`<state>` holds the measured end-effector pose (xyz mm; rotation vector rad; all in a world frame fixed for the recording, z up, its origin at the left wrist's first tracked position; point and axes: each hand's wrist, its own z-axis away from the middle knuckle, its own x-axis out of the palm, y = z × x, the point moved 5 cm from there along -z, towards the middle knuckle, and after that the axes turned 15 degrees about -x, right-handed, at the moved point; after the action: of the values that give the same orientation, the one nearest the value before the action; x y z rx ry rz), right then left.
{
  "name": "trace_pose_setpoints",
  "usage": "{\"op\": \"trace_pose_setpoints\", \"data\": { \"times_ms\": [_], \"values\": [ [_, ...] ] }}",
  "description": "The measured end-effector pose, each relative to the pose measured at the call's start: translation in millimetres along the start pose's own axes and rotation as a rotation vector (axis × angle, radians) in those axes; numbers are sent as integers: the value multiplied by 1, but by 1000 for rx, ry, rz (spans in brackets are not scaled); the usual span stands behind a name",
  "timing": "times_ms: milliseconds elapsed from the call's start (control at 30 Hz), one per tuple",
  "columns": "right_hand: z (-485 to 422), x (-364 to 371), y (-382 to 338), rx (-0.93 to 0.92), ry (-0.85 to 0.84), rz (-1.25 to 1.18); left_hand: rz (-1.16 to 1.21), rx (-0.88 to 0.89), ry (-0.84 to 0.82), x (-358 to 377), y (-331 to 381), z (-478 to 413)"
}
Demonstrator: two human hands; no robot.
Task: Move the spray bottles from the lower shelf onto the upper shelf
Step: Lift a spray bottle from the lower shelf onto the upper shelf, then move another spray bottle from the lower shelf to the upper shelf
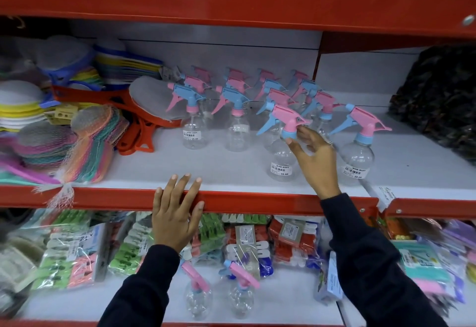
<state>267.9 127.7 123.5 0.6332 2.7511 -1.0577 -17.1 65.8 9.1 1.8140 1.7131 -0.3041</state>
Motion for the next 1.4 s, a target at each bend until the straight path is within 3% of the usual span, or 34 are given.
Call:
{"op": "trace_pose_setpoints", "data": {
  "times_ms": [133, 267, 367, 467, 567, 667, 833, 1000, 1267, 1400],
  "values": [
    [53, -11, -30, -113, 134, 47, -22, 26, -39, -4, -6, -1],
    [128, 8, -41, -187, 96, 13, 5, -75, -34, -14, -37, -9],
    [183, 38, -16, -20, -93, -5, -7, -81, -32, -21, -61, -15],
    [227, 69, 19, 213, -389, 55, -5, -35, -43, -21, -67, -17],
    [262, 93, 48, 317, -674, 146, 10, -38, -23, -19, -67, -17],
    [283, 106, 69, 413, -759, 175, -13, -32, 3, -14, -69, -17],
    [275, 105, 74, 410, -677, 133, -26, -21, 46, -8, -73, -17],
    [235, 69, 39, 354, -447, -34, -19, -15, 60, -6, -73, -17],
    [120, 11, -71, 85, -126, -281, -16, -15, 54, -8, -72, -18],
    [61, 7, -105, -51, -42, -264, -6, -15, 43, -9, -71, -19]
  ]
}}
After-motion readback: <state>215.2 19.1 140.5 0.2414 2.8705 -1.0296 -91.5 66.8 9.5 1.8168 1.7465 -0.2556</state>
